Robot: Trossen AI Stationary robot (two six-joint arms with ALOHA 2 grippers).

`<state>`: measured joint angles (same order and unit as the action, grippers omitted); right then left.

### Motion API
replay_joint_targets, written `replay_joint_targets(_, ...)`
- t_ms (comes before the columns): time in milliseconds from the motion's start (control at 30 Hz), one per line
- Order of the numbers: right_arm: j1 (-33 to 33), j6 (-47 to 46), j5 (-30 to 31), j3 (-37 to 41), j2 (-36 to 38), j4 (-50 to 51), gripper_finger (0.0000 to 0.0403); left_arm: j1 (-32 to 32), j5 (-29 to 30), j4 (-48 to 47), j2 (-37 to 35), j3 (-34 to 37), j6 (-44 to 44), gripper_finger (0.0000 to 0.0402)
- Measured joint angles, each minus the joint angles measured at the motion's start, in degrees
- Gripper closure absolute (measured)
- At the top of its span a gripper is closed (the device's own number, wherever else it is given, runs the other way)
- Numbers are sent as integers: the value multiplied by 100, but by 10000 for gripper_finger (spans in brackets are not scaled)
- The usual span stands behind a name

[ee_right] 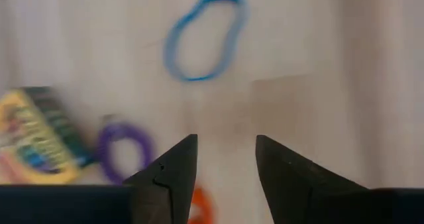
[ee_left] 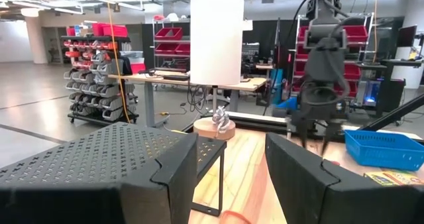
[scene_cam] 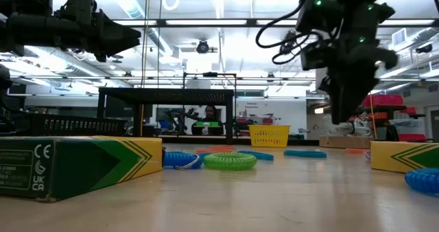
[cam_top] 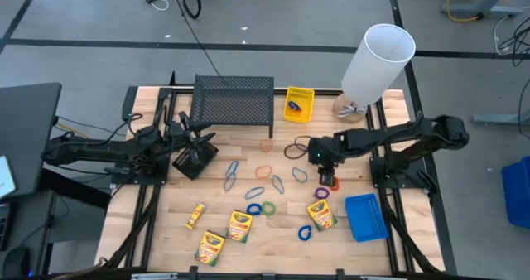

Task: Pick & Place Office Desk Supplies
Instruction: Put the purple spring keychain into the yellow bin

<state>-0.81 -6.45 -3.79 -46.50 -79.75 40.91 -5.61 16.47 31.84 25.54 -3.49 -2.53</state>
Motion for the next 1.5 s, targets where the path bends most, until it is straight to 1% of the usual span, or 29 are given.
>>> replay_joint_targets(67, 169, -150, -208, 0, -2, -8, 240, 1, -1, -7, 0, 0, 0, 221)
replay_joint_targets(167, 426, -281, -336, 1, -69, 5, 240, 0, 0, -5, 0, 0, 0, 221)
replay_joint_targets(400, 803, -325, -355, 0, -491, 8, 240, 0, -2, -6, 0, 0, 0, 221)
replay_joint_targets(733, 968, -237, -231, -9, -1253, -11, 240, 2, -17, -24, 0, 0, 59, 221)
replay_joint_targets(933, 1109, -234, -141, -7, -1330, -153, 240, 1, -19, -36, 0, 0, 59, 221)
replay_joint_targets(1133, 1280, -183, 295, 2, -1341, -227, 242, 0, -20, -38, 0, 0, 59, 221)
replay_joint_targets(1200, 1307, -167, 394, 3, -1342, -243, 250, 0, -20, -40, 0, 0, 59, 221)
replay_joint_targets(1300, 1310, -168, 488, 4, -1343, -281, 278, 1, -20, -42, 0, 0, 59, 221)
replay_joint_targets(1400, 1308, -169, 614, 4, -1346, -350, 319, 0, -22, -42, 0, 0, 59, 221)
replay_joint_targets(1500, 1301, -172, 702, 2, -1347, -406, 370, 1, -20, -42, 0, 0, 59, 221)
